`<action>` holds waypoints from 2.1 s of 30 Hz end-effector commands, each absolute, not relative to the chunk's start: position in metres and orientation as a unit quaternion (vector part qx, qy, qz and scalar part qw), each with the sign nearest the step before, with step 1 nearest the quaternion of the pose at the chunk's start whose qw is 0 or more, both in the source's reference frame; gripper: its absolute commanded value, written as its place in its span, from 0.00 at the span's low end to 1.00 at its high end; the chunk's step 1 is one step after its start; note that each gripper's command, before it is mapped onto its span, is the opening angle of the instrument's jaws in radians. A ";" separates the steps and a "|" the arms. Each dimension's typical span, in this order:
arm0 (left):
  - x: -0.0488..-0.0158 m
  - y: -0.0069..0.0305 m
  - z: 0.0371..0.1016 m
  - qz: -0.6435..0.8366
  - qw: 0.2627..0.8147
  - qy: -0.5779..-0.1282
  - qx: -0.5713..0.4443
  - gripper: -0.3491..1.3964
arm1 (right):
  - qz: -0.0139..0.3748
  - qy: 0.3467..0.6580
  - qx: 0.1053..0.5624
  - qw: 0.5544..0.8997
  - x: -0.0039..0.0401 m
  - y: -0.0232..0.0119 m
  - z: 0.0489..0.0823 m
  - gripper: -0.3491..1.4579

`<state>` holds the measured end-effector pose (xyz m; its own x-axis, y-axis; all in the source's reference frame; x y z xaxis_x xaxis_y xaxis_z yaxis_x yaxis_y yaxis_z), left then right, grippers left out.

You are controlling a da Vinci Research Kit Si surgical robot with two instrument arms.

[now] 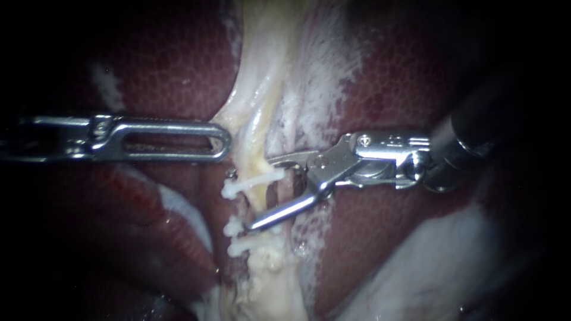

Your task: Going back third clip left tube

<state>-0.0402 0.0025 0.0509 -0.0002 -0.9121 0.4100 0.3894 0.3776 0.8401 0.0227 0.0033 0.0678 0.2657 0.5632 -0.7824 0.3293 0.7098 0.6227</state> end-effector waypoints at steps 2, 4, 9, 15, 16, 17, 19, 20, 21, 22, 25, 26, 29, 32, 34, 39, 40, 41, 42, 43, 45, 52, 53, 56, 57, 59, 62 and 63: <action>-0.0401 0.0025 0.0509 -0.494 0.658 -0.506 0.258 0.00 | 0.083 0.600 0.370 0.704 0.0224 0.0034 0.0678 0.52; -0.0401 0.0025 0.0508 -0.494 0.658 -0.506 0.258 0.00 | 0.085 0.599 0.371 0.704 0.0220 0.0034 0.0678 0.52; -0.0401 0.0024 0.0508 -0.494 0.658 -0.506 0.258 0.00 | 0.090 0.599 0.366 0.706 0.0202 0.0036 0.0674 0.52; -0.0401 0.0024 0.0509 -0.494 0.658 -0.506 0.258 0.00 | 0.099 0.598 0.359 0.710 0.0171 0.0039 0.0668 0.52; -0.0401 0.0024 0.0509 -0.494 0.658 -0.506 0.258 0.00 | 0.102 0.597 0.357 0.711 0.0166 0.0039 0.0667 0.52; -0.0401 0.0024 0.0509 -0.494 0.658 -0.506 0.258 0.00 | 0.105 0.596 0.356 0.712 0.0158 0.0038 0.0666 0.52; -0.0401 0.0024 0.0509 -0.494 0.658 -0.506 0.258 0.00 | 0.109 0.595 0.354 0.713 0.0146 0.0038 0.0664 0.52; -0.0402 0.0024 0.0509 -0.494 0.658 -0.506 0.258 0.00 | 0.111 0.594 0.353 0.714 0.0139 0.0038 0.0663 0.52; -0.0402 0.0024 0.0509 -0.494 0.658 -0.506 0.258 0.00 | 0.109 0.595 0.349 0.716 0.0130 0.0038 0.0661 0.52; -0.0402 0.0023 0.0509 -0.494 0.658 -0.506 0.258 0.00 | 0.109 0.596 0.346 0.717 0.0123 0.0039 0.0659 0.52; -0.0402 0.0023 0.0510 -0.494 0.658 -0.506 0.258 0.00 | 0.107 0.597 0.335 0.721 0.0102 0.0043 0.0650 0.52; -0.0403 0.0023 0.0511 -0.494 0.658 -0.506 0.257 0.00 | 0.104 0.598 0.329 0.723 0.0095 0.0047 0.0646 0.52; -0.0403 0.0023 0.0511 -0.494 0.658 -0.506 0.257 0.00 | 0.100 0.601 0.316 0.727 0.0082 0.0058 0.0633 0.52; -0.0404 0.0023 0.0512 -0.494 0.659 -0.506 0.257 0.00 | 0.098 0.604 0.304 0.730 0.0072 0.0068 0.0620 0.52; -0.0404 0.0022 0.0513 -0.494 0.659 -0.506 0.257 0.00 | 0.095 0.608 0.297 0.730 0.0067 0.0073 0.0611 0.52; -0.0404 0.0022 0.0513 -0.493 0.659 -0.506 0.258 0.00 | 0.084 0.615 0.283 0.731 0.0063 0.0078 0.0597 0.52; -0.0404 0.0022 0.0513 -0.493 0.659 -0.506 0.258 0.00 | 0.084 0.616 0.283 0.730 0.0063 0.0078 0.0596 0.52; -0.0404 0.0022 0.0513 -0.493 0.659 -0.506 0.258 0.00 | 0.082 0.617 0.282 0.730 0.0063 0.0077 0.0594 0.52; -0.0404 0.0022 0.0513 -0.493 0.659 -0.506 0.258 0.00 | 0.082 0.617 0.282 0.730 0.0063 0.0076 0.0593 0.52; -0.0405 0.0022 0.0513 -0.493 0.659 -0.506 0.258 0.00 | 0.080 0.618 0.280 0.731 0.0064 0.0076 0.0593 0.52; -0.0405 0.0022 0.0513 -0.493 0.659 -0.506 0.258 0.00 | 0.078 0.618 0.278 0.731 0.0064 0.0075 0.0593 0.52; -0.0405 0.0022 0.0513 -0.493 0.659 -0.506 0.258 0.00 | 0.066 0.623 0.265 0.733 0.0071 0.0071 0.0594 0.52; -0.0405 0.0022 0.0513 -0.493 0.659 -0.506 0.258 0.00 | 0.064 0.623 0.262 0.734 0.0073 0.0070 0.0594 0.52; -0.0405 0.0022 0.0513 -0.493 0.659 -0.506 0.258 0.00 | 0.058 0.625 0.256 0.735 0.0076 0.0068 0.0592 0.52; -0.0405 0.0022 0.0513 -0.493 0.659 -0.506 0.258 0.00 | 0.058 0.625 0.256 0.735 0.0076 0.0067 0.0592 0.52; -0.0405 0.0022 0.0513 -0.493 0.659 -0.506 0.258 0.00 | 0.057 0.625 0.255 0.735 0.0077 0.0063 0.0591 0.52; -0.0405 0.0022 0.0513 -0.493 0.659 -0.506 0.258 0.00 | 0.054 0.626 0.252 0.736 0.0077 0.0058 0.0593 0.52; -0.0405 0.0022 0.0513 -0.493 0.659 -0.506 0.258 0.00 | 0.053 0.626 0.252 0.736 0.0077 0.0057 0.0594 0.52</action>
<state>-0.0405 0.0022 0.0513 0.0006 -0.9110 0.4124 0.3890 0.3801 0.8392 0.0076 0.0055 0.0594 0.2109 0.3929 -0.8951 0.2374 0.8677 0.4368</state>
